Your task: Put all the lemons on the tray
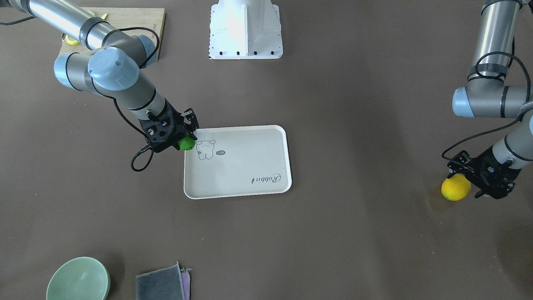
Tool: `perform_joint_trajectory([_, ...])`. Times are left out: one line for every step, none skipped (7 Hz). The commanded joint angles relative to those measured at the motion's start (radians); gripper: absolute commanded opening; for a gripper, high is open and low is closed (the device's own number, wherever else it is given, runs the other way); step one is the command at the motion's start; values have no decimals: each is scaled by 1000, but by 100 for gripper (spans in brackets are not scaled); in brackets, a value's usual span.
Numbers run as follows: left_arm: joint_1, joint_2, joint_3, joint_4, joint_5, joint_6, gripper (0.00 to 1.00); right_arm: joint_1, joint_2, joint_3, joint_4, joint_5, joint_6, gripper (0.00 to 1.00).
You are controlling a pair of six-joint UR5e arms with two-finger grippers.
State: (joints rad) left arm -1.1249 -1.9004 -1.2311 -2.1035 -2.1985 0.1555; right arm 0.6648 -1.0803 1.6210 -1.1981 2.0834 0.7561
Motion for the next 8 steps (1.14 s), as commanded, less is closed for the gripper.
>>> perform_joint_trajectory([4,-35,28,2,-6,-60,11,-28,28,-3,-20,-39,38,0])
perform_joint_trajectory([4,-45,22,4,-16,-101,0,-36,43,-10,-20,-40,79,0])
perform_joint_trajectory([1,-67,0,38,-99,-143,0,-48,58,-13,-31,-61,107,0])
perform_joint_trajectory([2,-83,-109,119,-122,-250,0,-66,63,-18,-40,-107,123,0])
perform_joint_trajectory([26,-91,-213,132,-125,-442,0,-88,74,-26,-41,-150,182,0])
perform_joint_trajectory([124,-112,-270,132,-115,-597,0,-94,91,-48,-41,-170,190,0])
perform_joint_trajectory([179,-171,-280,128,-98,-755,0,-94,101,-62,-40,-186,190,82])
perform_joint_trajectory([253,-202,-304,126,-22,-875,0,-93,99,-61,-38,-204,177,100])
